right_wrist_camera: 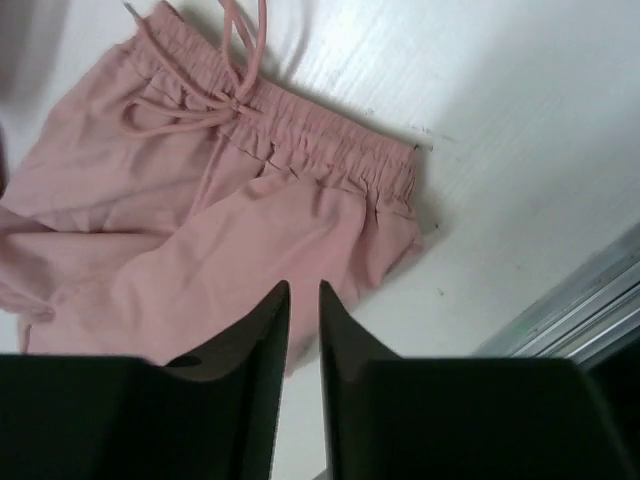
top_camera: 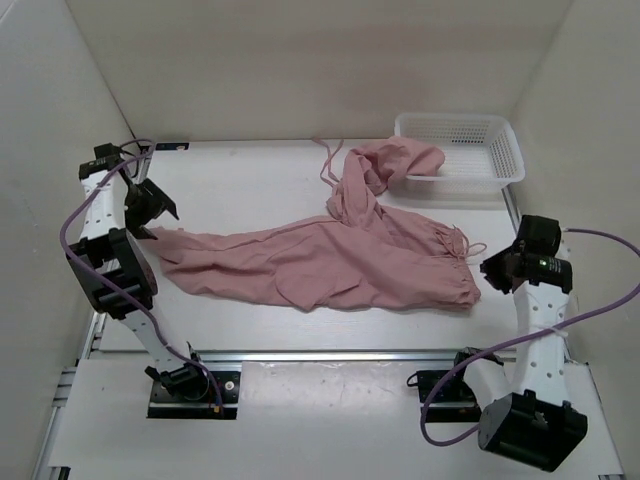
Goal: Fold and stack the trousers
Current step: Flatten the trousers out
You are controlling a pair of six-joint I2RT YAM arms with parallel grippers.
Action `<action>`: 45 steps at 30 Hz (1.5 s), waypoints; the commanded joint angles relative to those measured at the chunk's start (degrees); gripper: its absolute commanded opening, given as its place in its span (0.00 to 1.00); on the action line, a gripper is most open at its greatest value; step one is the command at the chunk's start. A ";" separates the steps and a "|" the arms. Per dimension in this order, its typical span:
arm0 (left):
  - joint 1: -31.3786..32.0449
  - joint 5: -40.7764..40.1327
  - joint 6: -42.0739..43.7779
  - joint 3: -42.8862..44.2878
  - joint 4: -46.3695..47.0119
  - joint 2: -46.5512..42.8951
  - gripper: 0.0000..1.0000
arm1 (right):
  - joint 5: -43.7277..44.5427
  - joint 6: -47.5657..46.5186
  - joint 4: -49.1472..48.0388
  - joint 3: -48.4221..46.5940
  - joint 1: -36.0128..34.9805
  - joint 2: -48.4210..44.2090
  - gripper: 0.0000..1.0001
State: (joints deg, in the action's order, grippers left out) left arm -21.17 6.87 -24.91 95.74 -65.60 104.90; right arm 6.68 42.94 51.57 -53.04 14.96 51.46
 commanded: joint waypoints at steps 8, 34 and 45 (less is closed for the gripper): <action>0.25 2.35 0.92 -14.94 3.99 -14.27 0.10 | -5.52 -1.62 2.57 8.38 -0.28 -2.33 0.10; -1.68 11.32 -7.35 -28.09 15.07 -2.86 0.10 | -15.28 -0.58 -20.52 14.55 -2.56 18.40 0.08; 2.80 9.91 -7.26 39.96 -6.66 5.16 0.10 | -14.59 1.89 -10.89 -34.48 -4.41 26.85 0.00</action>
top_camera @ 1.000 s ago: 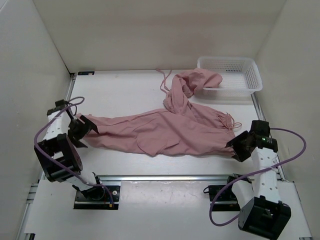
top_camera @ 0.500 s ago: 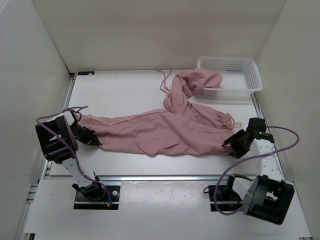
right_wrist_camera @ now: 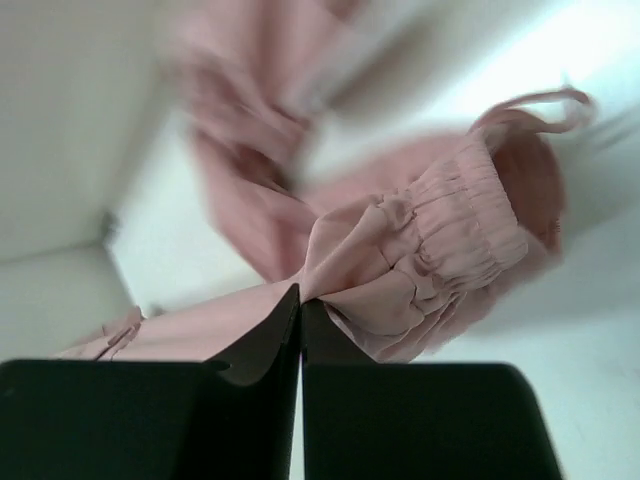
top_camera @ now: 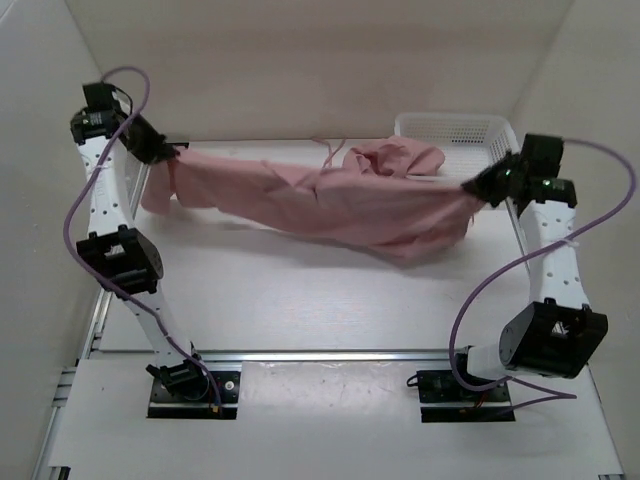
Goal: Fold and stack the trousers
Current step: Flatten the trousers out
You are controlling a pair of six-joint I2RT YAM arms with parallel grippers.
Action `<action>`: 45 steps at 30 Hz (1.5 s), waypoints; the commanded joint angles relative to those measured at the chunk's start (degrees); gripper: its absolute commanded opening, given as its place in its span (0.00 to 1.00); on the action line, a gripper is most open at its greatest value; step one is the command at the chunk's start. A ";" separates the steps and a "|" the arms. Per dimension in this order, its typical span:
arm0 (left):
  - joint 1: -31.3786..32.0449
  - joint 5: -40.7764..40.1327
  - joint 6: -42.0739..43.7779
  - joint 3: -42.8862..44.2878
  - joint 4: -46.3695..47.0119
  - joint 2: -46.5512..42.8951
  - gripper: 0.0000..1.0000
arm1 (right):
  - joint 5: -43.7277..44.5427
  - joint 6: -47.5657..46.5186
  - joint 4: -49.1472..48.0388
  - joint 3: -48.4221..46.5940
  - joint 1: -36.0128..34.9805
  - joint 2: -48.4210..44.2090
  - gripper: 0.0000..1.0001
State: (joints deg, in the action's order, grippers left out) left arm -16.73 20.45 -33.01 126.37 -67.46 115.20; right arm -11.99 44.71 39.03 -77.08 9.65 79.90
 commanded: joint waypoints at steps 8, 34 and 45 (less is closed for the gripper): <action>-2.16 -9.69 7.51 -10.47 -3.20 -14.46 0.10 | 15.39 -0.94 6.49 2.69 2.29 -14.58 0.00; 3.11 -7.87 3.85 -30.58 10.24 1.16 0.84 | 17.00 -2.60 6.85 21.88 7.93 -20.04 0.00; 5.56 -11.39 -1.61 -17.39 8.93 17.15 0.79 | 15.86 -3.14 5.71 22.41 7.93 -17.15 0.00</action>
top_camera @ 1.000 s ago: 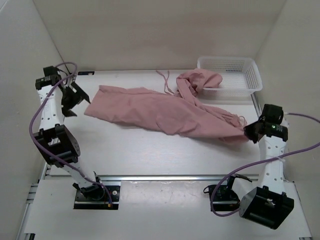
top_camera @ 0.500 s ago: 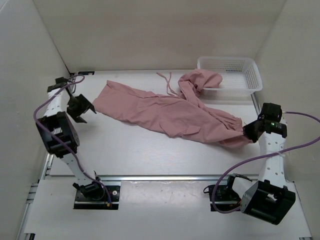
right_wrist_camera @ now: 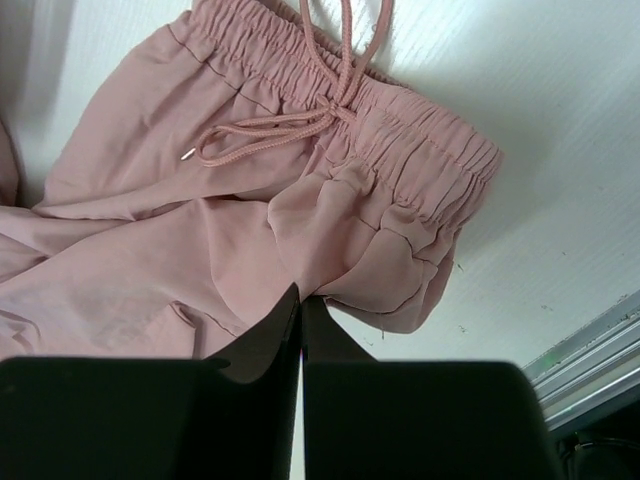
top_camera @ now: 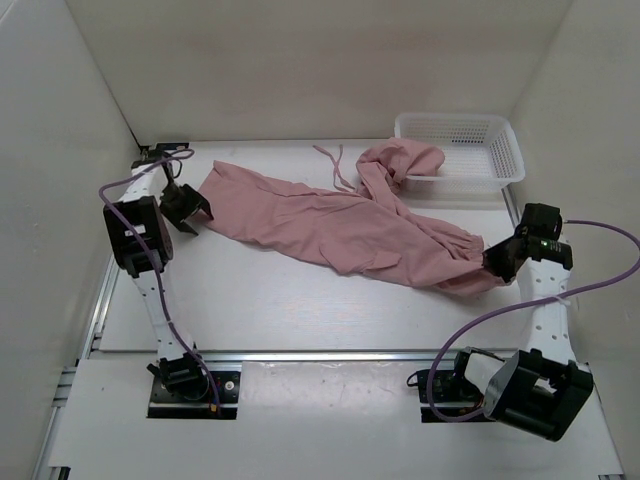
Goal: Fold and stack the trousers
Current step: Flatten the trousers out
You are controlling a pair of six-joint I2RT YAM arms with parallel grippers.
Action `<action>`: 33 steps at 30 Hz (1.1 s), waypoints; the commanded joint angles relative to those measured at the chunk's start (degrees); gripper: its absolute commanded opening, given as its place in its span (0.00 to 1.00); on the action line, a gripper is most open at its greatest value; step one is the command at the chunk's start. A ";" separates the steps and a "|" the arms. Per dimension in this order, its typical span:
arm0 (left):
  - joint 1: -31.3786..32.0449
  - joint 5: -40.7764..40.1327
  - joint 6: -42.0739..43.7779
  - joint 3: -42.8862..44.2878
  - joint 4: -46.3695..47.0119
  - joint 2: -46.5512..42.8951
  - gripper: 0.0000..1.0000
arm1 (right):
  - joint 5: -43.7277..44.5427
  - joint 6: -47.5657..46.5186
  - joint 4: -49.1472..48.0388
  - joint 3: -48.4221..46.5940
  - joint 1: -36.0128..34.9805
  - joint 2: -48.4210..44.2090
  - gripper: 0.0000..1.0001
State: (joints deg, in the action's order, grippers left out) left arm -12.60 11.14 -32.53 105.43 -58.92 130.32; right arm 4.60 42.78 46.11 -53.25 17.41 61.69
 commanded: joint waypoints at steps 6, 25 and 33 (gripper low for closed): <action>1.44 -0.77 -1.57 18.18 -6.46 5.38 0.11 | -0.73 -1.74 -1.37 -4.31 0.17 2.29 0.00; -12.44 -0.06 1.68 2.79 -5.33 -21.76 0.11 | -2.59 -2.97 12.85 -8.83 0.17 -7.18 0.00; -16.14 -3.58 5.37 -14.81 -1.47 -30.91 0.90 | 1.64 0.72 22.18 0.78 -0.89 -18.98 0.45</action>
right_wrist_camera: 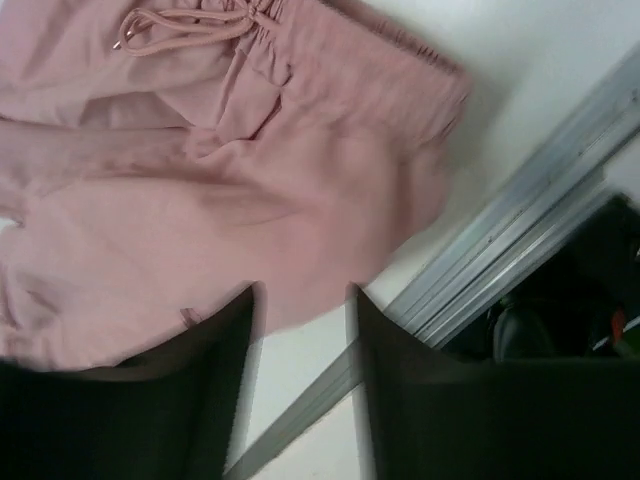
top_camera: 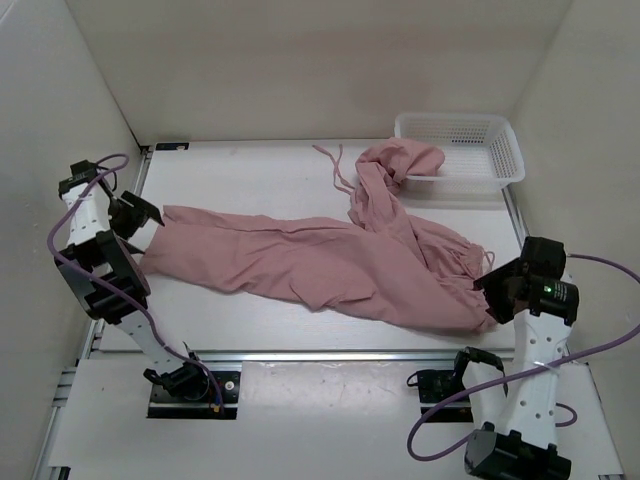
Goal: Fold and stack the trousers
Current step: Flatten the trousers out
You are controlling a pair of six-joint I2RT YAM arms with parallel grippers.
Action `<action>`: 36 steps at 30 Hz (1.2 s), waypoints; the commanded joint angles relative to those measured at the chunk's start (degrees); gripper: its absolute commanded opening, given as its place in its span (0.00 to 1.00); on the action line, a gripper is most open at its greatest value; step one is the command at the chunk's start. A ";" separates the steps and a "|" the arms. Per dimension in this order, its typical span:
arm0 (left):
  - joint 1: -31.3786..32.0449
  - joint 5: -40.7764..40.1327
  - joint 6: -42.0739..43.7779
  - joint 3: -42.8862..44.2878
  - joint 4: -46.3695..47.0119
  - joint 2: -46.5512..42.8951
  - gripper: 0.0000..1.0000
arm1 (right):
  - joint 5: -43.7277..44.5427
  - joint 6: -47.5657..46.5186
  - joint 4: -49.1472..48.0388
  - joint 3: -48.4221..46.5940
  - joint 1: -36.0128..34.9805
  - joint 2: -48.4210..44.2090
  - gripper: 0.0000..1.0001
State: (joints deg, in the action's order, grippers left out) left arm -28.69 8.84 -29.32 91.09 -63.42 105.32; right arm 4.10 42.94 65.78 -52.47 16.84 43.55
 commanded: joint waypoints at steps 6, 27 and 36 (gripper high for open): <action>3.62 -1.90 5.06 6.80 -0.48 -6.97 1.00 | 3.46 -0.83 1.03 -7.81 -0.32 2.23 0.75; 38.53 -2.43 6.47 1.48 6.46 7.36 0.99 | -0.85 -20.17 -10.32 -55.51 -38.28 66.44 0.91; 38.53 -4.36 5.24 -10.57 8.66 4.72 0.99 | 11.18 -14.12 -9.71 -73.74 -40.04 88.45 0.69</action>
State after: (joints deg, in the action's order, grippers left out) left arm 9.93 5.58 -23.40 82.37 -56.62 114.41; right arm 8.12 26.24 53.91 -122.17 -23.27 129.08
